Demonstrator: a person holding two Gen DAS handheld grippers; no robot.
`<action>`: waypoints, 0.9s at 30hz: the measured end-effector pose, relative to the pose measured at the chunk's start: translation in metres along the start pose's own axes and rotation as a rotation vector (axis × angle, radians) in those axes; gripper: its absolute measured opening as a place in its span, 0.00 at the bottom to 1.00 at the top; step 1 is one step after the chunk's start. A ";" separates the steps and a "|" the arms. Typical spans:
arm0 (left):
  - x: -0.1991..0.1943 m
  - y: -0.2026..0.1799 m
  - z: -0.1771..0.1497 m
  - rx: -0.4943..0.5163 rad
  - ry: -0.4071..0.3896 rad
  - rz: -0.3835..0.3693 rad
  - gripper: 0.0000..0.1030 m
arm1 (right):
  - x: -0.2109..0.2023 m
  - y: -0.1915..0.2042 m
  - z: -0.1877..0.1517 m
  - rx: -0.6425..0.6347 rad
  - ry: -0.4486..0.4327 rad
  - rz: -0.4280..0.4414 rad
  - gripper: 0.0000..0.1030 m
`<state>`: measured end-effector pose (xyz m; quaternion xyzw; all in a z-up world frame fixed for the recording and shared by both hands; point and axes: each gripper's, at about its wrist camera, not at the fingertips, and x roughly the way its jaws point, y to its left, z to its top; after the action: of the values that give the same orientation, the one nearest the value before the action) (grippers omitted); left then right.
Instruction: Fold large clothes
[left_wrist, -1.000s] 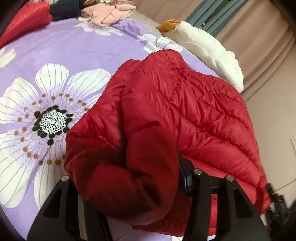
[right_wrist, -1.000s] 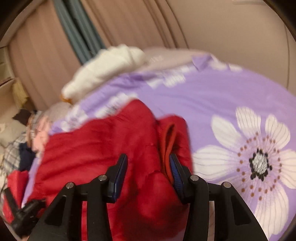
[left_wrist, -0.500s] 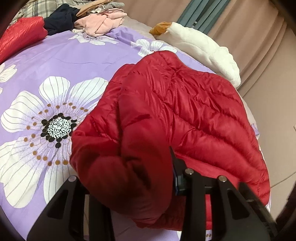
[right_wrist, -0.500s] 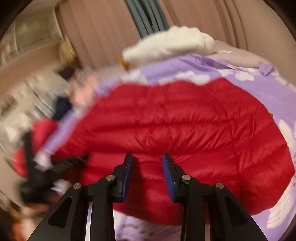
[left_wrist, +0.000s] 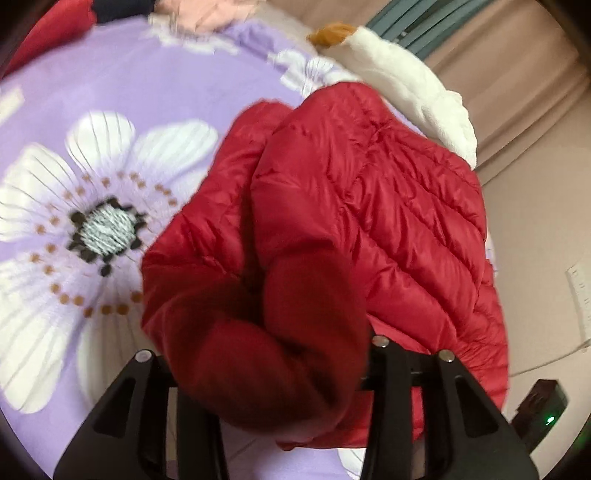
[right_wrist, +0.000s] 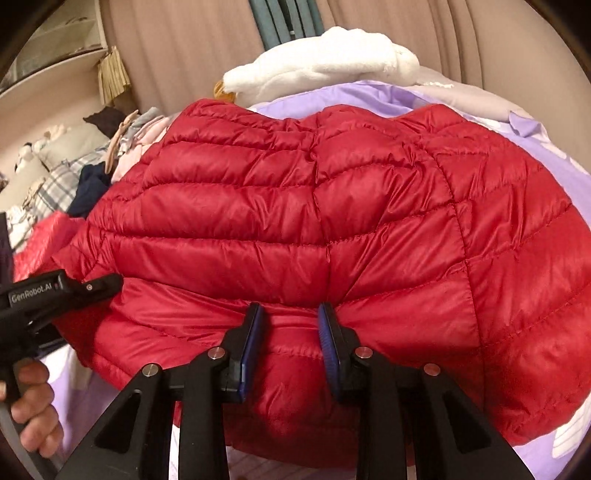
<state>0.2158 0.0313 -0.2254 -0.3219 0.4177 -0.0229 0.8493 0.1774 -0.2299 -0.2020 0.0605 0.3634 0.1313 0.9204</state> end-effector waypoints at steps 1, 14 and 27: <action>0.005 0.005 0.002 -0.021 0.022 -0.025 0.47 | 0.002 0.001 0.004 -0.006 0.001 -0.007 0.27; 0.010 0.002 -0.003 -0.019 -0.007 -0.039 0.39 | -0.012 0.006 0.004 -0.002 -0.010 0.001 0.27; -0.002 -0.038 -0.021 0.243 -0.169 0.166 0.22 | -0.024 -0.005 -0.006 -0.069 0.024 0.028 0.27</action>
<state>0.2083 -0.0089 -0.2122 -0.1822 0.3642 0.0242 0.9130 0.1573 -0.2413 -0.1916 0.0321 0.3687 0.1572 0.9156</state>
